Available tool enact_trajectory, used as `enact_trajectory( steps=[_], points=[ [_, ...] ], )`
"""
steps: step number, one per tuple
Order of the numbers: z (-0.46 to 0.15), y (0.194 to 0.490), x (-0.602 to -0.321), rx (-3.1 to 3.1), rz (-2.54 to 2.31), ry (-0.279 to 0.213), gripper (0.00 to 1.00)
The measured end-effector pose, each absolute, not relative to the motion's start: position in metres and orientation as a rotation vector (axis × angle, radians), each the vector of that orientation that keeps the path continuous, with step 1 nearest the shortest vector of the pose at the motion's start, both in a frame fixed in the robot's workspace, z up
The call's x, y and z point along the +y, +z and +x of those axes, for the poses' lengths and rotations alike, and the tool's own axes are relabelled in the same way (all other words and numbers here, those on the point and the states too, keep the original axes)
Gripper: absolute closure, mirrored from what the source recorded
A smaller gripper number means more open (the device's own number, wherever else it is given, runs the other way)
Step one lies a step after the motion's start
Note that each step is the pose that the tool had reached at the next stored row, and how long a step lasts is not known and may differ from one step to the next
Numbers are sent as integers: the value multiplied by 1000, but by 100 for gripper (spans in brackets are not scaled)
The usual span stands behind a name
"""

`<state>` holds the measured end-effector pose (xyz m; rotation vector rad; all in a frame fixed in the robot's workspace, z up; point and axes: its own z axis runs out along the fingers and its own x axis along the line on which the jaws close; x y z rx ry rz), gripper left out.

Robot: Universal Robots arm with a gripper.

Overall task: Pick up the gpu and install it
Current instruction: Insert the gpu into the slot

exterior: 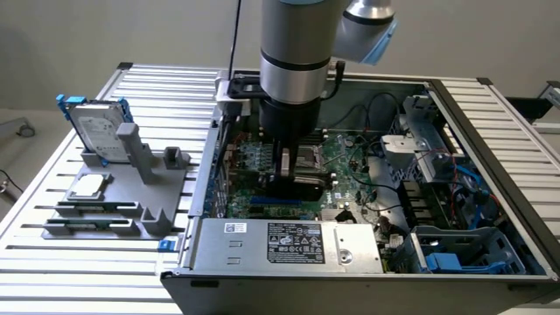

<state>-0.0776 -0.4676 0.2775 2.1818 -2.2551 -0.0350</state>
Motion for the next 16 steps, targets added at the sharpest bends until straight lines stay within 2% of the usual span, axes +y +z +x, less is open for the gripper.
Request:
enact_trajectory(
  steps=[16],
  points=[
    [-82, 271, -466, -2255, 2182, -35, 74]
  ],
)
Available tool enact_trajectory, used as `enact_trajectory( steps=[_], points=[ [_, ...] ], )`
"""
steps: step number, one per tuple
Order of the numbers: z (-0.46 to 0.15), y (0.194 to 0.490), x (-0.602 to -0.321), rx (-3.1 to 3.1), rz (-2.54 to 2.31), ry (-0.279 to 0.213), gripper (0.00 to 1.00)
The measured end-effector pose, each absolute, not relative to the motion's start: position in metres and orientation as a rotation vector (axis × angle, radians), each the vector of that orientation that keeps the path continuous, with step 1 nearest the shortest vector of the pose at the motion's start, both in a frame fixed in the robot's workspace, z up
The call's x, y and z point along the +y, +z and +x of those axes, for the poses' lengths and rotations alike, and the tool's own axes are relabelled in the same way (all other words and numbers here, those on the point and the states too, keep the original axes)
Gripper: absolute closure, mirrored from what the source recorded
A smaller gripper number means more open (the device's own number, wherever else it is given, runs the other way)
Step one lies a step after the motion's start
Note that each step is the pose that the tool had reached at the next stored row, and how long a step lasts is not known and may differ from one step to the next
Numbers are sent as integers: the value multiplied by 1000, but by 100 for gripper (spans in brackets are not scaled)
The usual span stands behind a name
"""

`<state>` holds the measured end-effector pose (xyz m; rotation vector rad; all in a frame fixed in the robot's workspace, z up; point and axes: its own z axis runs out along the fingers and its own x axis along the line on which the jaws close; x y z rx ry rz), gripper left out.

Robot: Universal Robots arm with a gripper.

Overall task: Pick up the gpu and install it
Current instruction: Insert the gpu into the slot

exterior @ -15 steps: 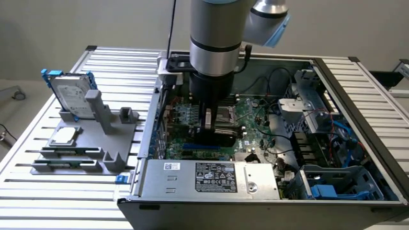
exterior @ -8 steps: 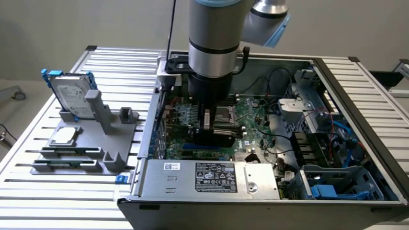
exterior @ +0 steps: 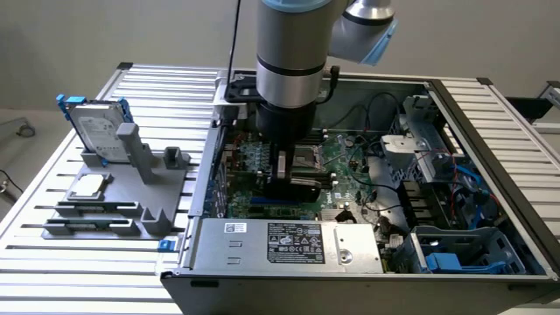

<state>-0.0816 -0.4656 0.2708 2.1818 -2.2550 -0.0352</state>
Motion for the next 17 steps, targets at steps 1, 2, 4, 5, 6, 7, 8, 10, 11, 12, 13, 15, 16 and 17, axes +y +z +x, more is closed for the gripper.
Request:
enact_trajectory(
  steps=[1, 2, 4, 5, 6, 7, 8, 10, 11, 12, 13, 15, 16, 17],
  points=[
    [-82, 270, -466, -2255, 2182, -35, 74],
    [-82, 270, -465, -2255, 2182, -35, 74],
    [-82, 269, -465, -2255, 2182, -36, 74],
    [-82, 269, -465, -2255, 2182, -36, 74],
    [-83, 269, -465, -2255, 2182, -36, 74],
    [-83, 269, -465, -2256, 2182, -36, 74],
    [-83, 268, -465, -2256, 2183, -37, 74],
    [-83, 268, -465, -2256, 2183, -38, 74],
    [-83, 268, -465, -2257, 2184, -39, 74],
    [-83, 268, -465, -2257, 2184, -40, 74],
    [-83, 268, -465, -2258, 2184, -41, 74],
    [-83, 268, -465, -2257, 2186, -43, 74],
    [-83, 268, -465, -2256, 2188, -43, 74],
    [-83, 268, -465, -2255, 2189, -43, 74]
  ],
)
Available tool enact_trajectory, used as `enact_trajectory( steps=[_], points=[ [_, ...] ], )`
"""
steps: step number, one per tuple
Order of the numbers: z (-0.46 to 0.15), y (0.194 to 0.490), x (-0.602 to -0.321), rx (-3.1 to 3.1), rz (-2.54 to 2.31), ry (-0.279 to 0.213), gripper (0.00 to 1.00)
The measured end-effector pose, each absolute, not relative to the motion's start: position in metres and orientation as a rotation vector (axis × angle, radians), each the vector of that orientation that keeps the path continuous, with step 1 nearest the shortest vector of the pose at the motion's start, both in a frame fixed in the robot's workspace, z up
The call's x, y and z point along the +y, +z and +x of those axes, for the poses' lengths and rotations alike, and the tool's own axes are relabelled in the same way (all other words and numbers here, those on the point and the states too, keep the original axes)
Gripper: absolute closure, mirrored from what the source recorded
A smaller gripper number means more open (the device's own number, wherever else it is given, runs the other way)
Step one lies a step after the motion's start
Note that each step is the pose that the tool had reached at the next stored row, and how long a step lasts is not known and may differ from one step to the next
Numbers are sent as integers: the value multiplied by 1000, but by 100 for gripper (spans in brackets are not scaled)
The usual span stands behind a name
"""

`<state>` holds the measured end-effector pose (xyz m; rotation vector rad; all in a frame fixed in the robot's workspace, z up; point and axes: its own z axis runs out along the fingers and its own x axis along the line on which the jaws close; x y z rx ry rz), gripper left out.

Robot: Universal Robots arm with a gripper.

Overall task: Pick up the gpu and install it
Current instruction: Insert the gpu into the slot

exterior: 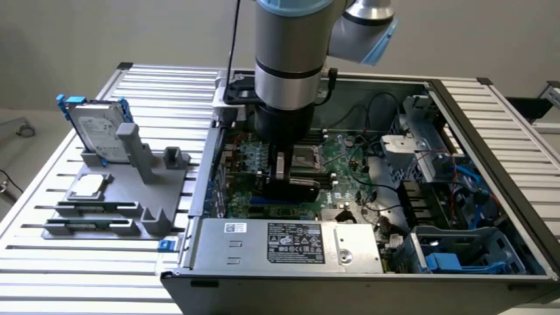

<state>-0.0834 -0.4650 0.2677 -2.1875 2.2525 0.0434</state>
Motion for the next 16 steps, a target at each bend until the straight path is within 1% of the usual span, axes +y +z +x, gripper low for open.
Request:
enact_trajectory(
  steps=[16],
  points=[
    [-83, 266, -465, 2232, -2202, 47, 74]
  ],
)
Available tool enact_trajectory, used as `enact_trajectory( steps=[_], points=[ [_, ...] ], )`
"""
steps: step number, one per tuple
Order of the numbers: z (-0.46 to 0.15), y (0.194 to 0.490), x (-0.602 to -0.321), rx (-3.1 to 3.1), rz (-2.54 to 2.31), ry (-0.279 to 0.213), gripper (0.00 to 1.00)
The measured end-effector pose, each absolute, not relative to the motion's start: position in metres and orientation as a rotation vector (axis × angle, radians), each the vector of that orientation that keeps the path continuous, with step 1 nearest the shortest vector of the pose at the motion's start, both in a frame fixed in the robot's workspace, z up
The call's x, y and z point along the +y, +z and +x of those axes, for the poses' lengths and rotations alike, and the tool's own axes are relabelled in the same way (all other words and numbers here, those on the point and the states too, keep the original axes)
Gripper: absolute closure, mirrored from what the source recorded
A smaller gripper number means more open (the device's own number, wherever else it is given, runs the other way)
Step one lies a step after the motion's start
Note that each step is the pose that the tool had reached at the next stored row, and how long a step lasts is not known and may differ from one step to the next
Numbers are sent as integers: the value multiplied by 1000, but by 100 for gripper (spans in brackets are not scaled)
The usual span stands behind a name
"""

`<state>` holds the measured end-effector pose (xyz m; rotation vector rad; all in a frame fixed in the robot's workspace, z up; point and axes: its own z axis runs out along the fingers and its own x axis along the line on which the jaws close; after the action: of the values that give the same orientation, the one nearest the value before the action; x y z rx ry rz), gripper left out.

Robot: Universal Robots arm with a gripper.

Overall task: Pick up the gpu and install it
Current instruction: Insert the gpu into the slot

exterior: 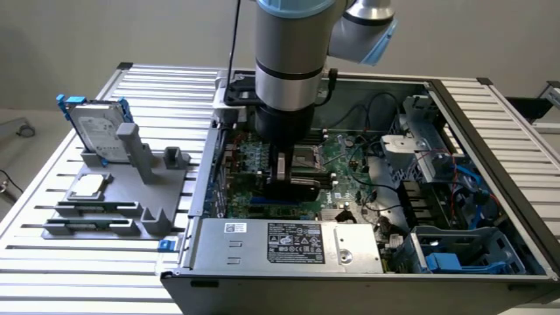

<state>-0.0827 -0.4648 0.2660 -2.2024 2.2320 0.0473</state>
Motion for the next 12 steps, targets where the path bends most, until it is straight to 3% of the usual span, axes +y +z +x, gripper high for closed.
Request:
enact_trajectory(
  steps=[12],
  points=[
    [-84, 263, -465, 2229, -2204, 47, 74]
  ],
)
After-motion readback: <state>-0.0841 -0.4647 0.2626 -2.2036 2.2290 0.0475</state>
